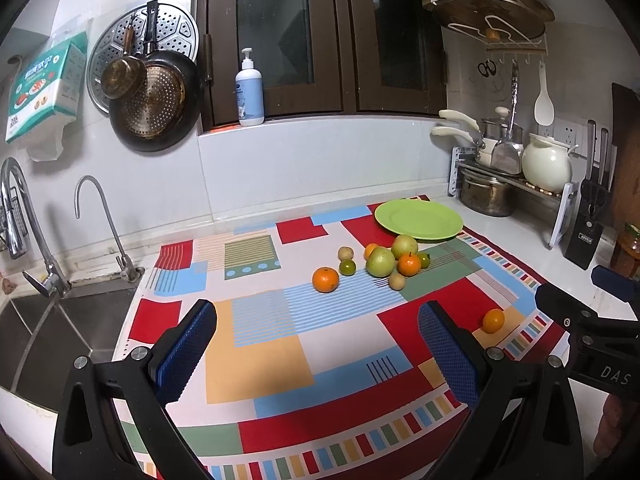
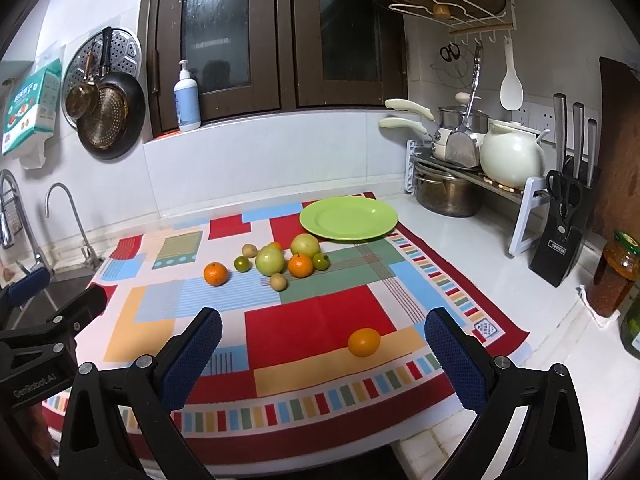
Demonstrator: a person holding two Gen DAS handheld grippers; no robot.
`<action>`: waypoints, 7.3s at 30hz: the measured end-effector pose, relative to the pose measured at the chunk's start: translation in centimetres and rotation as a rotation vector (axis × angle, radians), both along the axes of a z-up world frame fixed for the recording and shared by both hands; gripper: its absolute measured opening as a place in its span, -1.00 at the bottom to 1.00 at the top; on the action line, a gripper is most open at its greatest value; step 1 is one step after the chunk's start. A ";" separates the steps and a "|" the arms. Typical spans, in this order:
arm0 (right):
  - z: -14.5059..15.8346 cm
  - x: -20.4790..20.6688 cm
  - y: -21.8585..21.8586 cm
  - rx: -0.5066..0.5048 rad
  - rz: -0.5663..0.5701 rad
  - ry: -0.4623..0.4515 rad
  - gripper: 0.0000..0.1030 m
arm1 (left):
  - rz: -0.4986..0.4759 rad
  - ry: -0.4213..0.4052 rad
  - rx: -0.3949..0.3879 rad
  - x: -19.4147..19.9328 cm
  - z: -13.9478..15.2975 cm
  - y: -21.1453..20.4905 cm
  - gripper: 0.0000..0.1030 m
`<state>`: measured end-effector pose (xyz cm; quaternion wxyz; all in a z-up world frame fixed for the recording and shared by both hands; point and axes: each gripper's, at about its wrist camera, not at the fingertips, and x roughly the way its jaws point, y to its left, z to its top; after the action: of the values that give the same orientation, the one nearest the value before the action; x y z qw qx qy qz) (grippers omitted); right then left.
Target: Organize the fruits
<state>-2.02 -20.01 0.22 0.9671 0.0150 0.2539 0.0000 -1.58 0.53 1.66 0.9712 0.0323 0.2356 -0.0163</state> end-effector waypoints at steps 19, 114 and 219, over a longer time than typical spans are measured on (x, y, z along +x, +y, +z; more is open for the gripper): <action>0.2 0.1 0.1 -0.001 0.000 -0.004 0.99 | -0.020 -0.010 0.010 0.1 0.3 -0.4 0.99; -10.3 14.2 -2.3 0.066 -0.227 0.326 -0.31 | -0.558 0.346 0.110 23.6 -12.5 -9.8 -0.46; -0.8 18.2 3.7 -0.034 0.194 -0.045 0.55 | -0.109 0.086 0.045 18.5 -1.5 0.8 0.94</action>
<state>16.14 -16.29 -0.55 0.9681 -0.0259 0.2323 0.0899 16.87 1.36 0.12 0.9569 0.0659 0.2754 -0.0652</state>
